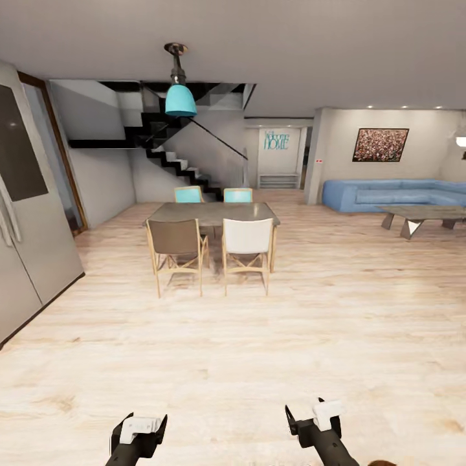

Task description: Put the three can of soda from the living room inside the tash can in the kitchen.

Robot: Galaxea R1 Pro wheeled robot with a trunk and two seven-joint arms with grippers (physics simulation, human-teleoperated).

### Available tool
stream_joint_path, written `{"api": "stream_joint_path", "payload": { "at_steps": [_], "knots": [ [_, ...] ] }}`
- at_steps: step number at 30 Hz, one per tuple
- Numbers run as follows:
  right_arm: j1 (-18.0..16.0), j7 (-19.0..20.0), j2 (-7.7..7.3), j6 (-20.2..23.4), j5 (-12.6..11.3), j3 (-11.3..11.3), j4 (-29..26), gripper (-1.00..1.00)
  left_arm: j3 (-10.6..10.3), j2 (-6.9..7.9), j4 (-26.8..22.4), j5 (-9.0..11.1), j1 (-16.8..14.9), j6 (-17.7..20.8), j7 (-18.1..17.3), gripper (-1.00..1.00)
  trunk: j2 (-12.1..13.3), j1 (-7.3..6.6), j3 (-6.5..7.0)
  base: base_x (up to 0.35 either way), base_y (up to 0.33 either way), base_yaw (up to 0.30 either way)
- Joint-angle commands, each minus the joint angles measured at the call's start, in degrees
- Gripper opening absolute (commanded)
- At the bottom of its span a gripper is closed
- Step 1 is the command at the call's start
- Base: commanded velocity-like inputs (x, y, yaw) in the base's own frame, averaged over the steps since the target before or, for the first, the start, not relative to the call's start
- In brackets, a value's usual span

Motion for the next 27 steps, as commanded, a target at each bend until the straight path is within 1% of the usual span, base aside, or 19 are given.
{"api": "stream_joint_path", "payload": {
  "at_steps": [1, 16, 27],
  "knots": [
    [0.0, 0.0, 0.00, 0.0, 0.0, 0.0, 0.0, 1.00, 0.0, 0.00, 0.0, 0.0, 0.0, 0.0, 0.0, 1.00, 0.0, 0.00, 0.00, 0.000, 0.001, -0.252],
    [0.0, 0.0, -0.21, 0.0, 0.1, -0.1, 0.0, 1.00, 0.0, 0.01, 0.0, 0.0, 0.0, 0.0, 0.0, 1.00, 0.0, 0.00, 0.00, 0.000, 0.000, -0.251],
    [0.0, 0.0, -0.43, 0.0, 0.1, -0.3, -0.1, 1.00, 0.0, 0.00, 0.0, -0.1, 0.0, 0.0, 0.0, 1.00, 0.0, 0.00, 0.00, 0.000, 0.000, -0.216]
  ]
}}
